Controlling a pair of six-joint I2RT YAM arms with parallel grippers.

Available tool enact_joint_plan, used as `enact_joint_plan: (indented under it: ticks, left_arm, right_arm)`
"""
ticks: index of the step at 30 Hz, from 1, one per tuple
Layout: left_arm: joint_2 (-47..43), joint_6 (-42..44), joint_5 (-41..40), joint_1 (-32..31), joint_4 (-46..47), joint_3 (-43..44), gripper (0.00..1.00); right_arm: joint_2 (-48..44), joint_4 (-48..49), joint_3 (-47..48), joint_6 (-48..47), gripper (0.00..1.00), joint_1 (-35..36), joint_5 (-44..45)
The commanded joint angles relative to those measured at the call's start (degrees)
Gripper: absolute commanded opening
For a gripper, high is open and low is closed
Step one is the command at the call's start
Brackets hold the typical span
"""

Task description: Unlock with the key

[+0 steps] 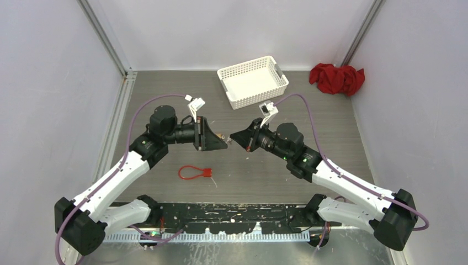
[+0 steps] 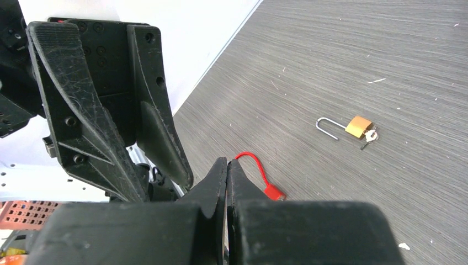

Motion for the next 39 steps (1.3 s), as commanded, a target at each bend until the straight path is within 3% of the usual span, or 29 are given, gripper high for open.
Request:
enact_joint_plan:
  ticks: [1, 6, 9, 14, 23, 31, 34, 36, 37, 38, 39]
  left_arm:
    - [-0.79, 1.65, 0.40, 1.01, 0.45, -0.59, 0.36]
    - [-1.04, 4.59, -0.90, 1.48, -0.56, -0.96, 0.42]
    - [-0.95, 5.29, -2.04, 1.62, -0.84, -1.19, 0.51]
    - [-0.03, 2.87, -1.04, 1.62, 1.75, -1.72, 0.49]
    - [0.40, 0.41, 0.88, 1.62, 3.53, -1.92, 0.28]
    - [0.14, -0.33, 1.40, 1.65, 3.66, -1.78, 0.19]
    - [0.04, -0.18, 1.45, 1.78, 3.55, -1.91, 0.04]
    - [0.04, 0.62, 1.65, 2.09, 2.75, -1.92, 0.00]
    - [0.01, 1.40, 1.94, 2.26, 2.26, -1.92, 0.00]
    - [0.10, 2.47, 2.27, 2.44, 1.32, -1.90, 0.00]
    - [0.30, 3.85, 2.73, 2.66, -0.37, -1.79, 0.00]
  right_arm:
    - [-1.24, 4.04, 0.16, 0.84, 0.01, 0.33, 0.54]
    - [-1.06, 2.94, 0.98, 0.44, 0.01, 0.33, -0.21]
    - [-1.04, 2.47, 1.44, 0.23, 0.01, 0.33, -0.50]
    - [-0.26, 3.76, 1.06, 1.24, 0.01, 0.33, -1.06]
    - [1.50, 7.64, -0.10, 3.25, 0.01, 0.47, -1.71]
    - [2.36, 8.09, -0.17, 3.16, 0.01, 1.27, -1.85]
    - [2.38, 8.04, -0.12, 2.94, 0.01, 1.52, -2.22]
    - [2.37, 7.60, 0.00, 2.86, 0.01, 1.56, -2.48]
    - [2.24, 7.19, 0.17, 2.74, 0.02, 1.56, -2.50]
    - [2.06, 6.50, 0.36, 2.58, 0.11, 1.56, -2.38]
    - [1.92, 5.86, 0.72, 2.42, 0.27, 1.56, -2.79]
